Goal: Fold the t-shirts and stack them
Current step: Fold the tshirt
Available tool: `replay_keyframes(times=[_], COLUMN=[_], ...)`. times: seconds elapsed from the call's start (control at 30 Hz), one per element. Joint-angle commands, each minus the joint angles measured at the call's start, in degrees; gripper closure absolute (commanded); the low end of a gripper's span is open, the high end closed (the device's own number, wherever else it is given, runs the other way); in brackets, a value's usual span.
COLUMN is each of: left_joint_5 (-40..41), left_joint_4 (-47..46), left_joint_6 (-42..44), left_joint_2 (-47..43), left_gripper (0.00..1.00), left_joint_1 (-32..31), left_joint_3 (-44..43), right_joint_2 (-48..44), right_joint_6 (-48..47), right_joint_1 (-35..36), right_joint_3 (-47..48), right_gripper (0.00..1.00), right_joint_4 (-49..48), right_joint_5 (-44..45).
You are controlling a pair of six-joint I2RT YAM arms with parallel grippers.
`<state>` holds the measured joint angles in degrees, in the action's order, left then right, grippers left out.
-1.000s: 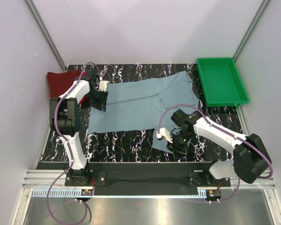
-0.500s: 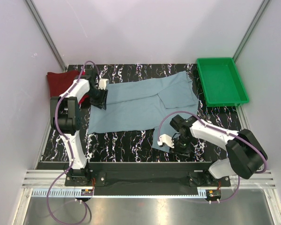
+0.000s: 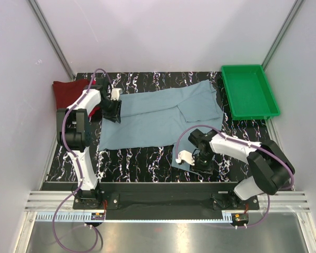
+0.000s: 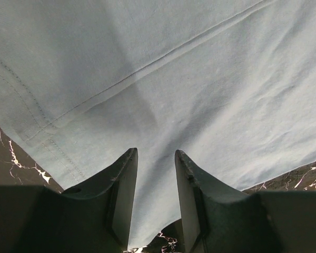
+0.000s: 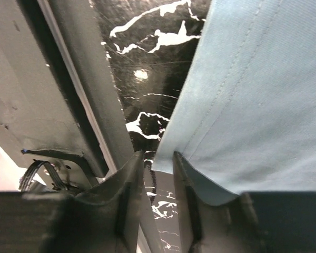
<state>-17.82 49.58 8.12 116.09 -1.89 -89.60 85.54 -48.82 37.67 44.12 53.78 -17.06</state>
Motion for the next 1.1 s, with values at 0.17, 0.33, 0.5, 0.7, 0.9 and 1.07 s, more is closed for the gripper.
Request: replay_keyframes(times=[0.17, 0.33, 0.5, 0.7, 0.9, 1.07], left_joint_5=[-1.7, -1.9, -2.3, -3.2, -7.4, -7.2], left_joint_4=[-2.5, -2.7, -2.3, 1.1, 5.5, 7.1], left_joint_6=[-0.6, -1.0, -1.4, -2.1, -6.7, -10.0], left_joint_2=[-1.7, -2.5, -5.0, -7.8, -6.4, -5.8], left_gripper=[0.6, 0.61, 0.61, 0.6, 0.6, 0.6], left_joint_1=[0.3, 0.7, 1.8, 6.0, 7.2, 8.2], left_joint_3=[1.0, 2.1, 3.5, 7.5, 10.3, 10.8], right_joint_2=[1.7, 0.2, -3.3, -5.2, -6.6, -6.4], right_joint_6=[3.2, 5.6, 7.2, 8.3, 8.7, 7.2], right_joint_1=[2.7, 3.4, 3.5, 3.4, 3.4, 3.3], right_joint_3=[1.5, 1.8, 6.1, 7.4, 5.4, 6.3], right_gripper=[0.96, 1.0, 1.0, 1.0, 1.0, 1.0], right_joint_4=[-0.2, -0.6, 0.9, 1.7, 0.5, -2.2], right_joint_5=[4.7, 7.3, 10.1, 12.1, 13.0, 16.7])
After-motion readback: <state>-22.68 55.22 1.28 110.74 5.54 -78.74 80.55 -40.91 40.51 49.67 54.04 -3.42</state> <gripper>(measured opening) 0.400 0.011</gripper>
